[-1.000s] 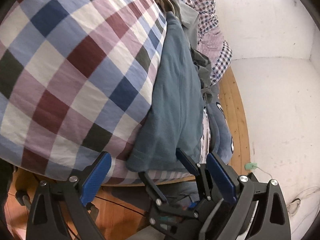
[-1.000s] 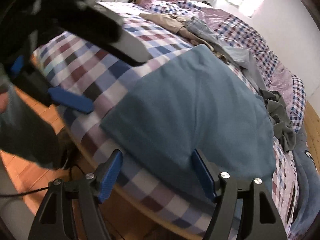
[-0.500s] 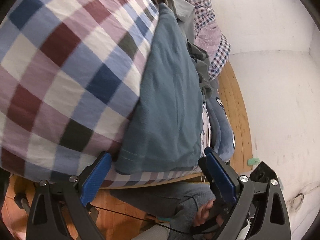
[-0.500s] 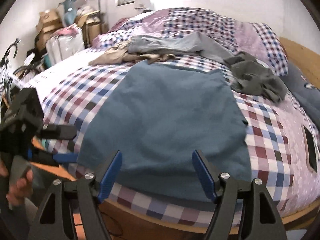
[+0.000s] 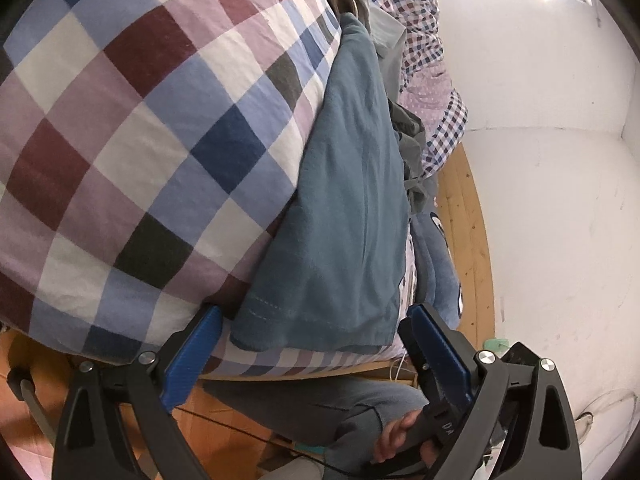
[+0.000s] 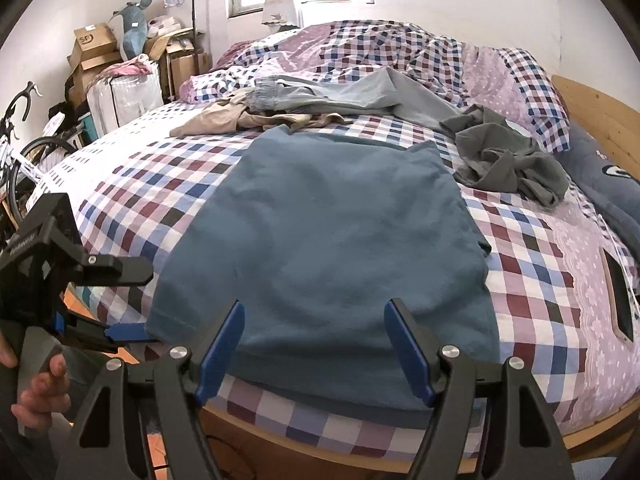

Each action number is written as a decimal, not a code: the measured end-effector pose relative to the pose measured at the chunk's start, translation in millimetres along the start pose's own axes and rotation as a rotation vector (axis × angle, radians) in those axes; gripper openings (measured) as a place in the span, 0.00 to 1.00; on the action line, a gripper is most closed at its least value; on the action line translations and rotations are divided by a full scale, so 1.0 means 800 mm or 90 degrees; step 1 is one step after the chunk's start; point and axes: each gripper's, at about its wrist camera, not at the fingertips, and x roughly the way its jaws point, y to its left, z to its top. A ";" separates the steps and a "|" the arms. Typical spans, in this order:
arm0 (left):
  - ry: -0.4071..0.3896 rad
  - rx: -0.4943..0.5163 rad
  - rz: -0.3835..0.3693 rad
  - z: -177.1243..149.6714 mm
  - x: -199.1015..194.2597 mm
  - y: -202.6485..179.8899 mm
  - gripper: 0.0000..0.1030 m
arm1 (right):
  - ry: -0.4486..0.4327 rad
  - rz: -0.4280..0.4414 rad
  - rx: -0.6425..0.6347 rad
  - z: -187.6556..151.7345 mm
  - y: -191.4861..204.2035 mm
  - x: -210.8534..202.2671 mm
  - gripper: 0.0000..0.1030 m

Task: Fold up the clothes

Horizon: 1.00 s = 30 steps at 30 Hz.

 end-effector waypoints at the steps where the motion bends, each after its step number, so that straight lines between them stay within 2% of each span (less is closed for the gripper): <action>1: 0.000 -0.001 -0.001 0.001 0.000 0.000 0.89 | 0.000 0.000 -0.002 0.000 0.001 0.001 0.74; 5: 0.000 -0.014 0.017 0.002 -0.003 0.006 0.70 | 0.003 0.000 -0.012 -0.001 0.006 0.004 0.74; 10: 0.004 -0.039 0.043 -0.002 -0.014 0.022 0.36 | 0.010 0.005 -0.034 -0.002 0.016 0.008 0.74; 14: 0.007 -0.041 0.044 -0.005 -0.019 0.023 0.27 | 0.015 0.026 -0.076 -0.006 0.034 0.011 0.74; 18: 0.000 -0.038 0.032 -0.008 -0.024 0.019 0.12 | 0.000 0.033 -0.161 -0.013 0.065 0.007 0.74; 22: -0.002 -0.027 0.016 -0.009 -0.030 0.010 0.05 | -0.033 0.006 -0.278 -0.027 0.102 0.000 0.75; 26: -0.008 -0.006 -0.001 -0.011 -0.037 -0.005 0.04 | -0.058 -0.035 -0.410 -0.049 0.137 0.003 0.77; 30: -0.010 0.004 -0.028 -0.012 -0.045 -0.013 0.04 | -0.096 -0.103 -0.495 -0.063 0.157 0.011 0.77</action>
